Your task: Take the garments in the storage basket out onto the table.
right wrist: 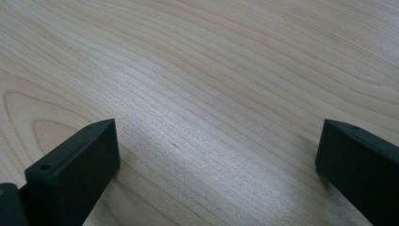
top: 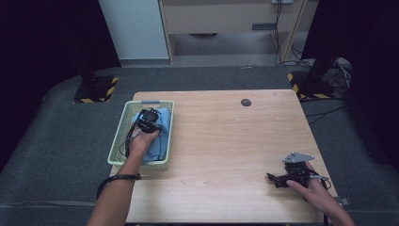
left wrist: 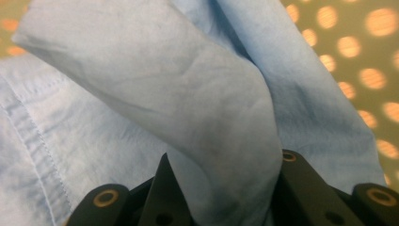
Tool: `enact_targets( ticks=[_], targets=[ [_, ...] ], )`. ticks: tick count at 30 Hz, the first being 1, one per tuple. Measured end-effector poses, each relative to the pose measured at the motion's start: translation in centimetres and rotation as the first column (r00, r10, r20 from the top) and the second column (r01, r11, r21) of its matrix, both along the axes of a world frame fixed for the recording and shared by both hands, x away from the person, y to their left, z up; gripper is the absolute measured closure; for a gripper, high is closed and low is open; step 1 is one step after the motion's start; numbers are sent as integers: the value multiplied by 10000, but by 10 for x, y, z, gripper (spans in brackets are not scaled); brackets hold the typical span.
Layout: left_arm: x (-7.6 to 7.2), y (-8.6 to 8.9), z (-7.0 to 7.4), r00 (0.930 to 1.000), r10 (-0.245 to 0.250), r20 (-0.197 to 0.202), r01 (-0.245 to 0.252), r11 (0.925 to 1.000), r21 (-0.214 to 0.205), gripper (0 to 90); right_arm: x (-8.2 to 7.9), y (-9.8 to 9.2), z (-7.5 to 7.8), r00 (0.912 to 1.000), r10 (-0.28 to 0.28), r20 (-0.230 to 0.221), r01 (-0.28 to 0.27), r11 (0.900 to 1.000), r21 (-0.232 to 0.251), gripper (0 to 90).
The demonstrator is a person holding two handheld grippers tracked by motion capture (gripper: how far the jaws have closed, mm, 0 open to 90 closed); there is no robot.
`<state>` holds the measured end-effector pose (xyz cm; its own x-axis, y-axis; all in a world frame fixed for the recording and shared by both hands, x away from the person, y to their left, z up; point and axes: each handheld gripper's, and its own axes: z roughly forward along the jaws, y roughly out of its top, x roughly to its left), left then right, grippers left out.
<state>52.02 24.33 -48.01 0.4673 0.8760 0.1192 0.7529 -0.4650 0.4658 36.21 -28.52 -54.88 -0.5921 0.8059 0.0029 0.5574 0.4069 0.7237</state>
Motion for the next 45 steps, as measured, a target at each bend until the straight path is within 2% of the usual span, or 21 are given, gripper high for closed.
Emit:
enact_targets(
  ticks=[10,17,24,30,36,45],
  targets=[
    [-34,7,25,9962,6,875,4,9999,-123,781,0,1,0,10000,-71,7,71,10000,-8,5],
    [-48,17,44,9915,-158,1288,204,9992,-344,782,1,2,0,10000,-92,14,92,10000,-20,5],
    [-53,20,55,9875,-387,1527,453,9982,-394,782,2,3,0,10000,-58,19,58,10000,-19,5],
    [-56,22,58,9823,-532,1795,649,9961,-602,783,1,3,0,10000,-94,10,94,10000,-14,5],
    [-60,26,63,9798,-589,1910,717,9956,-605,783,1,3,0,9999,-99,12,99,9999,-15,5],
    [-64,30,81,9707,-731,2290,885,9944,-574,784,1,3,0,9999,-119,3,119,9999,-11,5]
  ],
)
